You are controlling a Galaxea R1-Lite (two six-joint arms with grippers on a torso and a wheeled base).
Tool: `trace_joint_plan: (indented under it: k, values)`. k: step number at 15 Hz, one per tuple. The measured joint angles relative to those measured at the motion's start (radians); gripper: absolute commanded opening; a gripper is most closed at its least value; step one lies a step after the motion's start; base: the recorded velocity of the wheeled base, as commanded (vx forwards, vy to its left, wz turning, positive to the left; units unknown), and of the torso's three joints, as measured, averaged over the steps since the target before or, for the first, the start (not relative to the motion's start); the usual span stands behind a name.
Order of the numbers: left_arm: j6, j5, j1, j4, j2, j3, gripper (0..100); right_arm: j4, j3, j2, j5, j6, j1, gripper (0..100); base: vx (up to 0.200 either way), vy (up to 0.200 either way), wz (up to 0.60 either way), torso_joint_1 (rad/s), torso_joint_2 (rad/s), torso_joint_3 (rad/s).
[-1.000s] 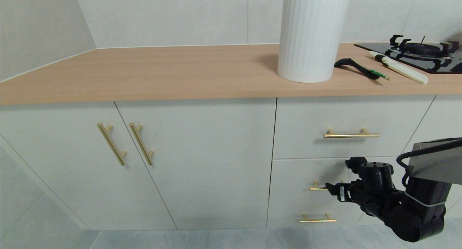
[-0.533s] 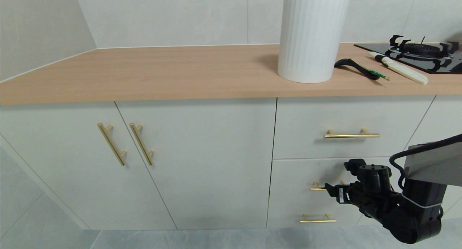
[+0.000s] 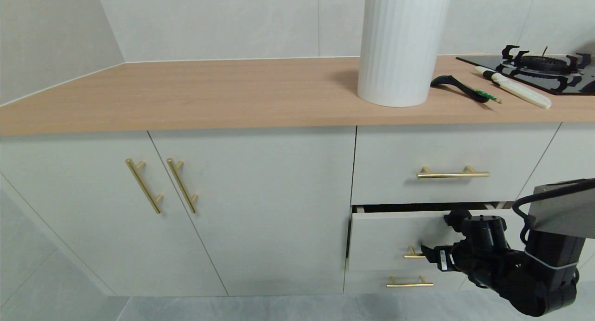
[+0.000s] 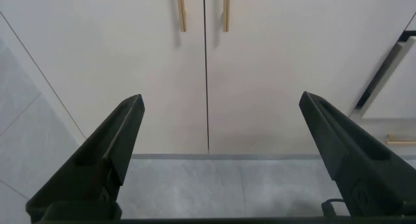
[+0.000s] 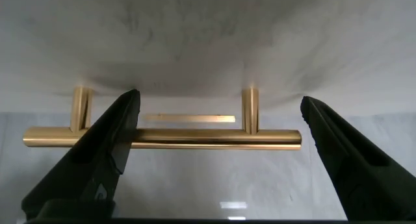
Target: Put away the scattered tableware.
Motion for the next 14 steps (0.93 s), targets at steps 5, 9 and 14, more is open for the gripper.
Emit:
trace_joint_plan:
  k: [5, 9, 14]
  values:
    - [0.000, 0.000, 0.000, 0.000, 0.000, 0.000, 100, 0.639, -0.035, -0.366, 0.065, -0.001, 0.039, 100, 0.000, 0.000, 0.00, 0.000, 0.00, 0.000]
    - [0.000, 0.000, 0.000, 0.000, 0.000, 0.000, 100, 1.035, -0.156, -0.694, 0.107, 0.007, 0.093, 100, 0.000, 0.000, 0.00, 0.000, 0.00, 0.000]
    - [0.000, 0.000, 0.000, 0.000, 0.000, 0.000, 100, 0.782, -0.138, -0.680, 0.067, 0.028, 0.106, 100, 0.000, 0.000, 0.00, 0.000, 0.00, 0.000]
